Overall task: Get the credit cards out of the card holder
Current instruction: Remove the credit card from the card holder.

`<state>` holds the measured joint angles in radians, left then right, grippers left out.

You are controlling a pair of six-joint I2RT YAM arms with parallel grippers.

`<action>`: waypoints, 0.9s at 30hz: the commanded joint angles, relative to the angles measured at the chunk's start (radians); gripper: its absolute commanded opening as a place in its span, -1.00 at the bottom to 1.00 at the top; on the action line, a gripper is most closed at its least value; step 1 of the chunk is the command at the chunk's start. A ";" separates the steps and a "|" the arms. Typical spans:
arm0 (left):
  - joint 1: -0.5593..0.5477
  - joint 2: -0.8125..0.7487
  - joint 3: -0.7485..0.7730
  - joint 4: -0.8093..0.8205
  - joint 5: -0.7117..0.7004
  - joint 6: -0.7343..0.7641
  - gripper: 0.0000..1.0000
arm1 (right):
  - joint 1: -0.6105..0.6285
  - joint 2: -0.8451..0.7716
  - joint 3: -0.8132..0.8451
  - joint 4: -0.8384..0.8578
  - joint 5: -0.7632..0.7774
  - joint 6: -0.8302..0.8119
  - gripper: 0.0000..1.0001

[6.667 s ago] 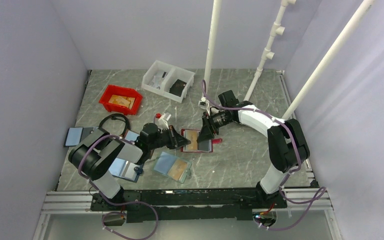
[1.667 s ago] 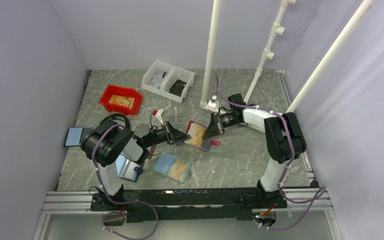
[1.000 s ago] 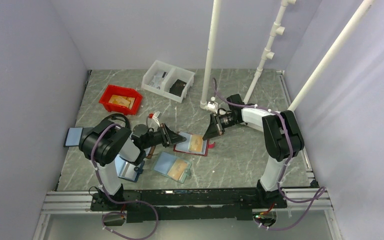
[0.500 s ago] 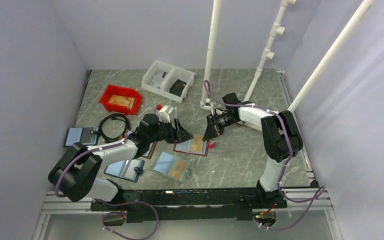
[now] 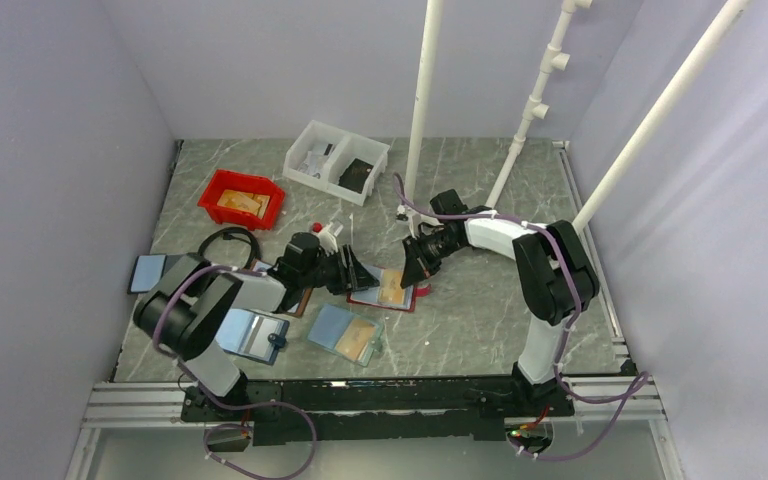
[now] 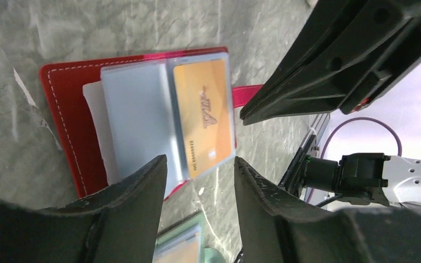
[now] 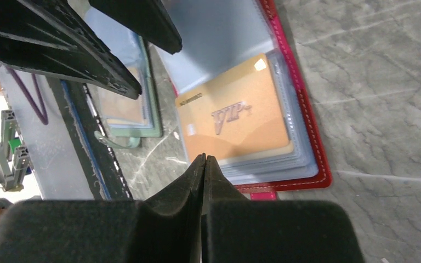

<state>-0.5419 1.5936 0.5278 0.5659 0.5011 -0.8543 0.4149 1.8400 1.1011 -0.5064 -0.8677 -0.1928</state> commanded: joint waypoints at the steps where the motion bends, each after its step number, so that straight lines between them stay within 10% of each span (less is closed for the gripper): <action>1: -0.001 0.106 0.031 0.161 0.089 -0.070 0.04 | -0.001 0.018 0.024 0.026 0.066 0.021 -1.00; 14: -0.007 0.217 0.071 0.150 0.104 -0.075 0.02 | 0.020 0.057 0.043 0.001 0.132 0.006 -1.00; 22: -0.009 0.299 0.060 0.269 0.151 -0.133 -0.37 | 0.031 0.097 0.051 0.009 0.135 0.026 -1.00; 27: -0.002 0.335 0.021 0.369 0.173 -0.168 -1.00 | 0.037 0.121 0.065 -0.005 0.151 0.020 -1.00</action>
<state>-0.5407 1.8969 0.5770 0.8234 0.6327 -0.9924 0.4343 1.9118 1.1477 -0.5278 -0.7834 -0.1562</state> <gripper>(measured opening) 0.066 0.007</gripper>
